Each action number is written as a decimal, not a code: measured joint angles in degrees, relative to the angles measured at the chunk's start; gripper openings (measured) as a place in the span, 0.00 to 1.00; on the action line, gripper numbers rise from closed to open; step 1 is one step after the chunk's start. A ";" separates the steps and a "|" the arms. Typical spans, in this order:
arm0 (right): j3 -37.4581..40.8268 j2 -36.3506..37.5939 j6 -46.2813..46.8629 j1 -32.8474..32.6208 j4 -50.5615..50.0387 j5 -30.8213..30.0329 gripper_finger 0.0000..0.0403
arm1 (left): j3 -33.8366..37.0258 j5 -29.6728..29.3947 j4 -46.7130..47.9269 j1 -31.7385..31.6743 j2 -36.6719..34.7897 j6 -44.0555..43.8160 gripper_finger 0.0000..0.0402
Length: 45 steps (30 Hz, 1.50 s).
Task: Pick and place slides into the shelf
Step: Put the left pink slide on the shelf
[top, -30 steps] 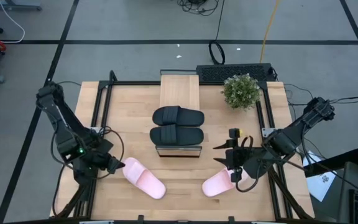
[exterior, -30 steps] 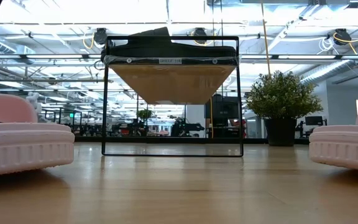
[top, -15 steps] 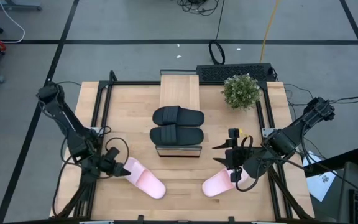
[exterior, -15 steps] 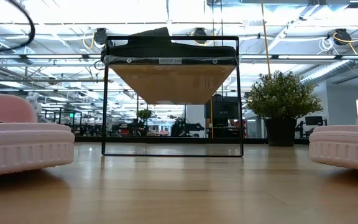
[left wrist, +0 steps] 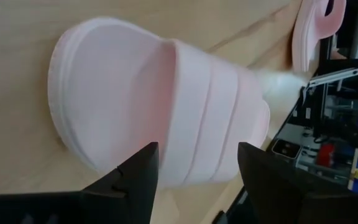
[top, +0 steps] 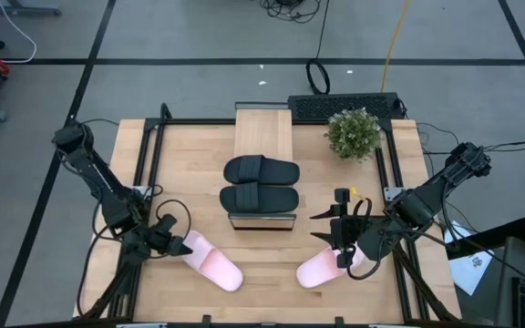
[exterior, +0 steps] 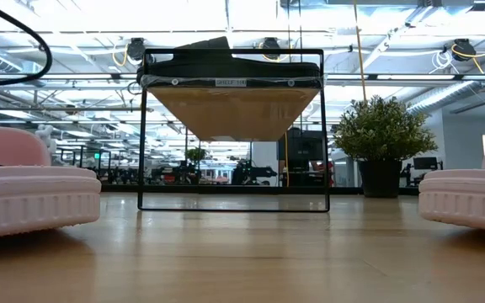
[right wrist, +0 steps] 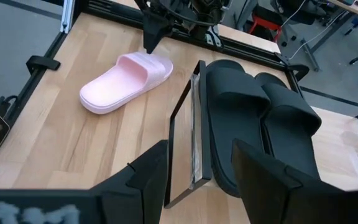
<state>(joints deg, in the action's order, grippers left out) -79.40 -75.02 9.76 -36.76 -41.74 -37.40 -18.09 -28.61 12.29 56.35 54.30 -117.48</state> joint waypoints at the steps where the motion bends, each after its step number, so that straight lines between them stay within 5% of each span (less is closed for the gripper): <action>1: 0.00 0.00 0.00 0.01 0.00 -0.01 0.41 | 0.00 0.07 -0.02 -0.42 0.00 0.70 0.53; 10: 0.00 0.00 0.01 0.03 1.62 -0.03 0.41 | 1.63 4.89 -1.66 -4.95 0.00 5.26 0.53; 20: 0.00 0.00 0.00 0.03 2.73 -0.05 0.41 | 7.63 6.49 -19.18 -7.96 0.00 10.54 0.53; 25: 0.00 0.00 0.00 0.03 2.74 -0.35 0.41 | 7.89 10.57 -19.31 -8.94 0.00 11.63 0.53; 45: 0.00 0.00 -0.13 0.05 2.75 -0.53 0.41 | 7.89 10.51 -20.14 -10.22 0.07 14.92 0.53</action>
<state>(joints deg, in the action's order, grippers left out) -79.40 -75.02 9.63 -36.71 -38.98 -37.93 -10.20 -18.10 -7.85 46.13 54.37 -102.56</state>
